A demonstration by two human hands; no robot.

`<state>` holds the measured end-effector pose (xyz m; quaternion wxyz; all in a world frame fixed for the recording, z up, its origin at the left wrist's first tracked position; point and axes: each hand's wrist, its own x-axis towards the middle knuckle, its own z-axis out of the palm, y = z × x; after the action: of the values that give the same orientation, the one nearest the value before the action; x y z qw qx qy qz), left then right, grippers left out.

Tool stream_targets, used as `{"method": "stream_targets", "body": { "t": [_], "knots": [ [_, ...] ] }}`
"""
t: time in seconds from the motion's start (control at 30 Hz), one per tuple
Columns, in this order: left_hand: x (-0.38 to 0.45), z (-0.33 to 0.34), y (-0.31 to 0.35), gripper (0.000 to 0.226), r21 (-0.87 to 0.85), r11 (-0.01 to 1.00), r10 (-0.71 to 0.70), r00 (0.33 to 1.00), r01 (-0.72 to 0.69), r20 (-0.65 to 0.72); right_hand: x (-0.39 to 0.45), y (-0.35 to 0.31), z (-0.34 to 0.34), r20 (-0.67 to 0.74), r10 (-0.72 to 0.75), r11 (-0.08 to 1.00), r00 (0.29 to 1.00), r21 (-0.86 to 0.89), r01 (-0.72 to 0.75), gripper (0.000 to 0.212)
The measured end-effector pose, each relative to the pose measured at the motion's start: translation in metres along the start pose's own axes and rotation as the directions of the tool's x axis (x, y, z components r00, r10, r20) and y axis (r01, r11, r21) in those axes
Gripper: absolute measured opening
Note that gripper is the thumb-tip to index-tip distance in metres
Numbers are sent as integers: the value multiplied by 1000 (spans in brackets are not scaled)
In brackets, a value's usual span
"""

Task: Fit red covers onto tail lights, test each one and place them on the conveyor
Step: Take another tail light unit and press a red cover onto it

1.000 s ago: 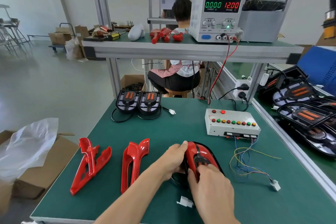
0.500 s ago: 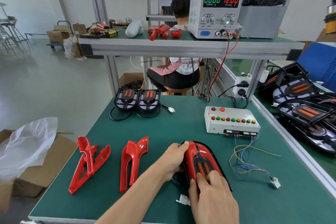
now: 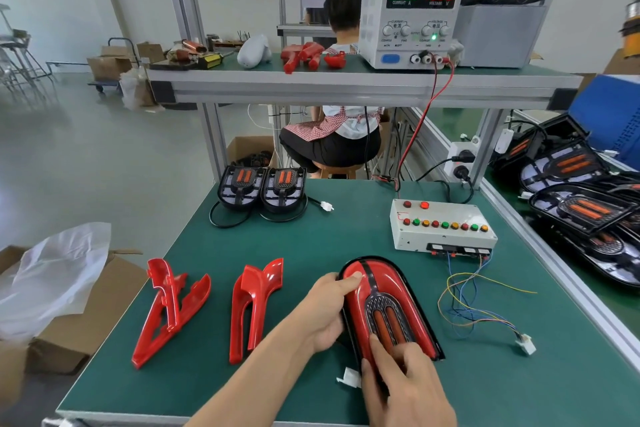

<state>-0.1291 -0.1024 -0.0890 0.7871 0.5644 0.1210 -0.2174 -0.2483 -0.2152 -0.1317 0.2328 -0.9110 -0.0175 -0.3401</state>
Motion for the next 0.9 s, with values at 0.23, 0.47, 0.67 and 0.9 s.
{"method": "stream_targets", "body": {
  "t": [0.23,0.47,0.67,0.9],
  "knots": [
    [-9,-4,-7,30,-155,981,112,993,-115,-31,0,13,2,-32,95,979,995,185,-87,28],
    [-16,2,-4,32,-289,919,240,962,-269,-133,15,5,5,109,642,611,759,525,-592,39],
    [-24,5,3,34,-351,862,338,931,-365,-138,31,1,5,530,604,48,595,721,-691,37],
    [-25,3,-7,49,-407,815,394,910,-412,-133,35,-1,6,657,447,-194,608,734,-651,34]
  ]
}}
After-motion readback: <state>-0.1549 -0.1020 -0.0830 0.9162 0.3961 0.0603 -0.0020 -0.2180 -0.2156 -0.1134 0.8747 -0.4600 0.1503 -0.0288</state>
